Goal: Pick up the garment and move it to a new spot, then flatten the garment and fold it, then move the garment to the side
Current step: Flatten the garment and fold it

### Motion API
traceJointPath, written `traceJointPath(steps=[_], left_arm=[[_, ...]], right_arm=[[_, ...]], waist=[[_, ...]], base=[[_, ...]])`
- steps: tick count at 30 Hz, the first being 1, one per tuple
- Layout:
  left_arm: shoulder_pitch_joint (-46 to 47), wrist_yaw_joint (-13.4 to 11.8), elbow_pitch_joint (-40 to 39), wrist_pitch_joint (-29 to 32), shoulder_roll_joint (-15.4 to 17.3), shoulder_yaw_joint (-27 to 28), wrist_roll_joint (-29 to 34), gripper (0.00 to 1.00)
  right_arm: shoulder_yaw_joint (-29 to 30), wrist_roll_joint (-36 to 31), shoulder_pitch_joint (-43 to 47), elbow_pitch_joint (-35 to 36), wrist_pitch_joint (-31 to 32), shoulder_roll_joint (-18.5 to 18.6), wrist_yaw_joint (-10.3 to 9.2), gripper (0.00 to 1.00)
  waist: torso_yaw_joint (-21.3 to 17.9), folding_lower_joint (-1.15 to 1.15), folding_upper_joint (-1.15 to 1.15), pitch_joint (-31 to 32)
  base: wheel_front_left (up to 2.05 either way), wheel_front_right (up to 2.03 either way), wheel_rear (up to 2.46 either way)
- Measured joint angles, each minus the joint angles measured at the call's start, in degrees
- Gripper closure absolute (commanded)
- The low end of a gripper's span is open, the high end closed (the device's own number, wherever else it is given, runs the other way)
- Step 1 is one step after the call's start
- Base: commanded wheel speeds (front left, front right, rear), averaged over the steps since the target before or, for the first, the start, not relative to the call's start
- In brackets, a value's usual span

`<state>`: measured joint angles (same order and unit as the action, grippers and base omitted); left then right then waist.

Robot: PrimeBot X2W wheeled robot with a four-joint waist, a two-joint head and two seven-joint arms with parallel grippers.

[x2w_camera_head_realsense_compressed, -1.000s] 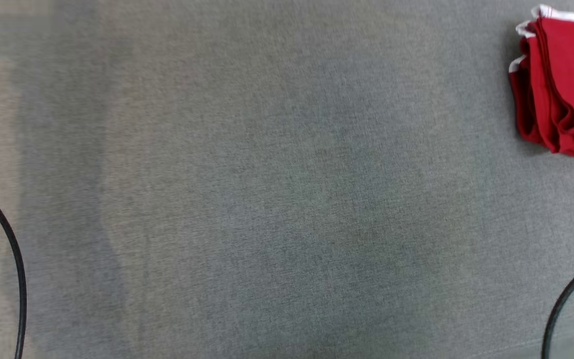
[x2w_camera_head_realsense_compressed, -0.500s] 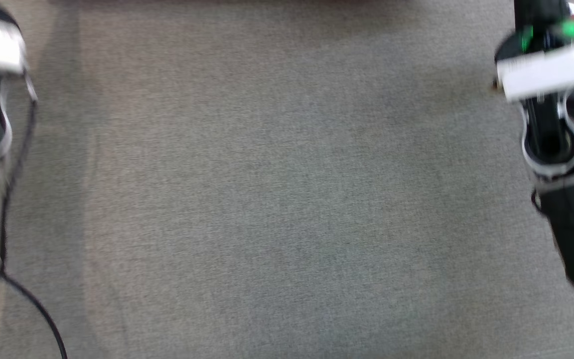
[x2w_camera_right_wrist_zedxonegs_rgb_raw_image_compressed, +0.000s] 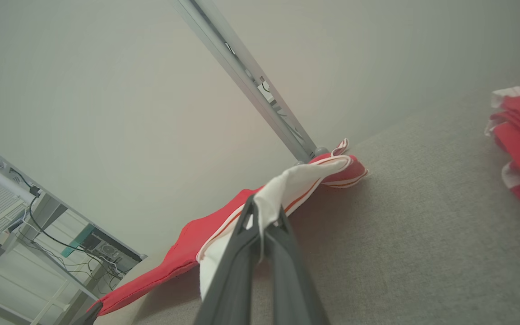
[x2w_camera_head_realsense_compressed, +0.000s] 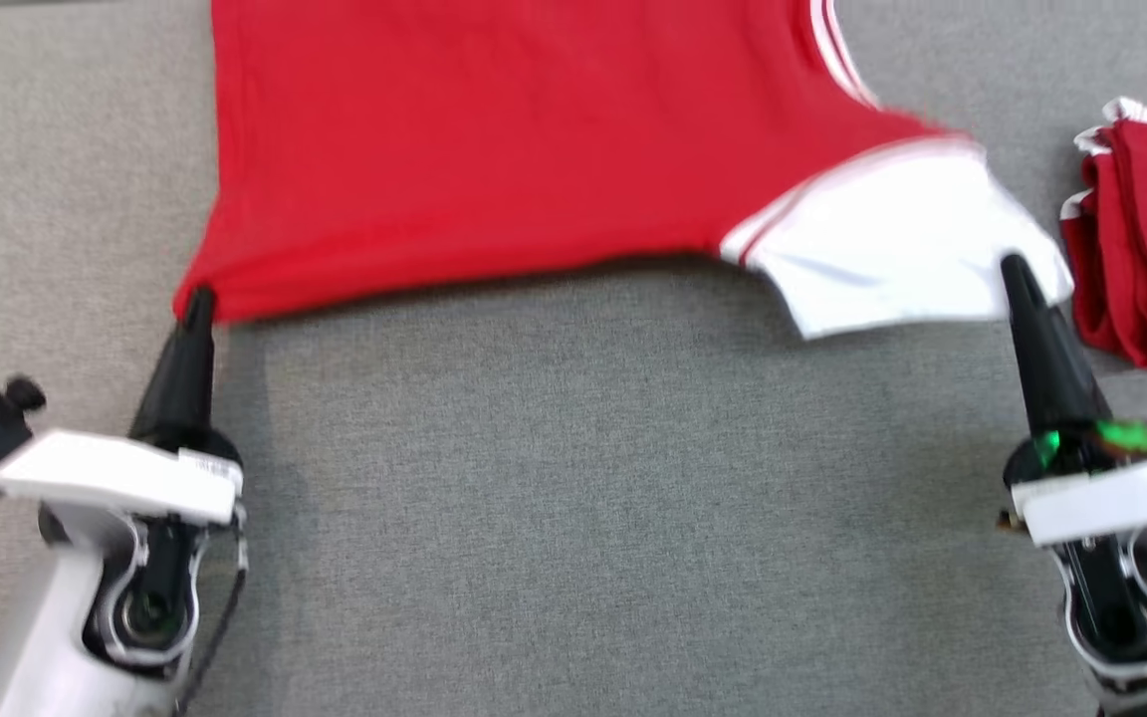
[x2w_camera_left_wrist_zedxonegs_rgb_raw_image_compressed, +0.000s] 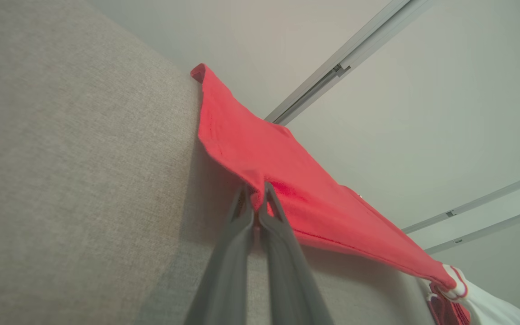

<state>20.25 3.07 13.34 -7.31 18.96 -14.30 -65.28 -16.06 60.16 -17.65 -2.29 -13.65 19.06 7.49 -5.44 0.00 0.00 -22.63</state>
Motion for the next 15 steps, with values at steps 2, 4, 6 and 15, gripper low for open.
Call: traceJointPath(steps=[2, 4, 6, 15], left_arm=[[-3.3, -0.8, -1.0, -0.1, -0.1, 0.3, -1.1, 1.00], [-6.7, -1.3, -2.3, -0.3, -0.2, 0.4, -1.5, 1.00], [-10.3, -1.7, -3.7, -0.6, -0.5, 0.7, -2.5, 1.00], [-25.3, -4.0, -11.0, -1.2, 0.0, 0.1, -3.2, 1.00]], right_arm=[[0.7, 0.2, 3.3, 1.2, 0.1, -0.1, 0.00, 1.00], [1.5, 0.3, 6.4, 2.1, 0.5, -0.5, 0.00, 1.00], [2.3, 0.3, 9.7, 2.9, 0.9, -1.0, 0.00, 1.00], [5.1, -1.2, 24.1, 9.2, 5.1, -2.7, 0.00, 1.00]], waist=[[0.0, 0.00, 0.00, 1.5], [0.0, 0.00, 0.00, 3.2], [-0.1, 0.00, 0.00, 5.0], [-0.5, 0.00, 0.00, 13.0]], base=[[0.00, 0.00, 0.00], [0.00, 0.00, 0.00], [0.00, 0.00, 0.00], [0.00, 0.00, 0.00]])
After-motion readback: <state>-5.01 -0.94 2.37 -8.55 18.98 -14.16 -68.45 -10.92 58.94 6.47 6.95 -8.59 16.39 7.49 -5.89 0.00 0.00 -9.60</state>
